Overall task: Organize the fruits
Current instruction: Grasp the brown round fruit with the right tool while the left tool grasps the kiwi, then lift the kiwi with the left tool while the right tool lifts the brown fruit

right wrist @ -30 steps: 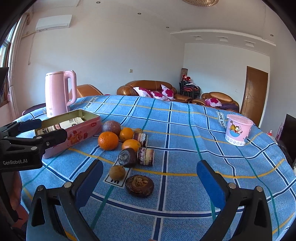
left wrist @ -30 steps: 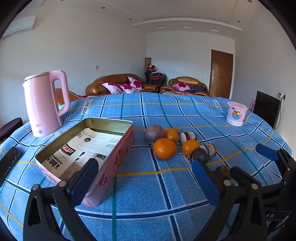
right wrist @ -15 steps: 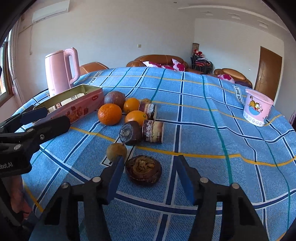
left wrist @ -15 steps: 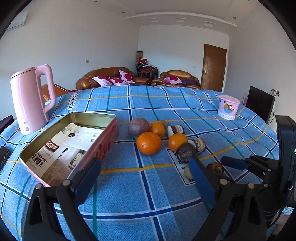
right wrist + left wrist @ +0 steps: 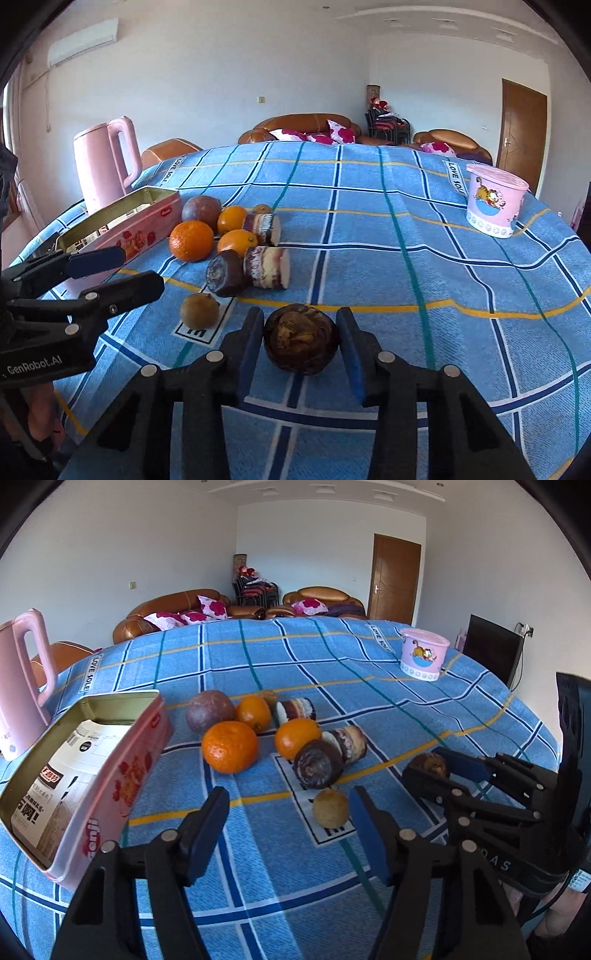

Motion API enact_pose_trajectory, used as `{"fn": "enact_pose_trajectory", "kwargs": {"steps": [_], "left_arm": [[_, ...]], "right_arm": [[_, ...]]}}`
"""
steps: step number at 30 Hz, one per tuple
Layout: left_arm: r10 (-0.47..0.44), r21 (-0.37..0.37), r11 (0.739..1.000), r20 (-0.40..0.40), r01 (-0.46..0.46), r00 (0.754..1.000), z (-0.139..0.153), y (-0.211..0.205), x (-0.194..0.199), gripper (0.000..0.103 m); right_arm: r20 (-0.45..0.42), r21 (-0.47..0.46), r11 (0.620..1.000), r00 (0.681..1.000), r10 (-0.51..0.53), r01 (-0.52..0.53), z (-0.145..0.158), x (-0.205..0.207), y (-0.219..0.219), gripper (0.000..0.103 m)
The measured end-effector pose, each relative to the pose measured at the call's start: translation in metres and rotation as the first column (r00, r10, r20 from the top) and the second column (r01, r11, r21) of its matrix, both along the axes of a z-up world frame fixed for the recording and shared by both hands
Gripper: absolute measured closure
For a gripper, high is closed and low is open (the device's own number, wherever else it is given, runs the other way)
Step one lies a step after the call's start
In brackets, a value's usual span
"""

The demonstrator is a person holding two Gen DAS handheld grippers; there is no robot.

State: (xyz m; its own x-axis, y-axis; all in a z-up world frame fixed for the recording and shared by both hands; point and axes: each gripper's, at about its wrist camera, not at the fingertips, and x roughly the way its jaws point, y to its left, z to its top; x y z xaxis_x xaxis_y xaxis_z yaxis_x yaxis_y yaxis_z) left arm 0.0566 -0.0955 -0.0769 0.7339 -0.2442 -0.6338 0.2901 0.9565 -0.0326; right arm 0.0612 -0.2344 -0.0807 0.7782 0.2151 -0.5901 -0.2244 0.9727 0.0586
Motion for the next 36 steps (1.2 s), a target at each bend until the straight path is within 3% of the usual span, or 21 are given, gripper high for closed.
{"fn": "enact_pose_trajectory", "kwargs": {"steps": [2,9,14,17,36], "left_arm": [[-0.028,0.003,1.000,-0.014,0.028,1.000,-0.002,-0.008,0.002,0.036],[-0.062,-0.003,0.998,-0.086,0.062,0.994,-0.009,-0.018,0.014,0.058],[-0.101,0.000,0.995,-0.137,0.102,0.985,-0.016,-0.024,0.020,0.062],[-0.108,-0.010,0.994,-0.159,0.108,0.981,-0.019,-0.024,0.023,0.075],[-0.051,-0.030,0.998,0.001,0.051,0.999,-0.005,-0.012,0.007,0.075]], "right_arm": [[-0.003,0.012,1.000,1.000,-0.008,0.008,0.000,0.002,-0.003,0.060],[-0.014,0.047,0.999,1.000,0.004,-0.003,0.000,0.004,-0.008,0.060],[-0.021,0.054,0.998,1.000,0.011,-0.010,-0.001,0.005,-0.008,0.060],[-0.021,0.050,0.999,1.000,0.014,-0.013,-0.001,0.005,-0.008,0.060],[0.047,0.030,0.998,0.997,0.060,-0.061,0.002,-0.005,-0.003,0.060]]}}
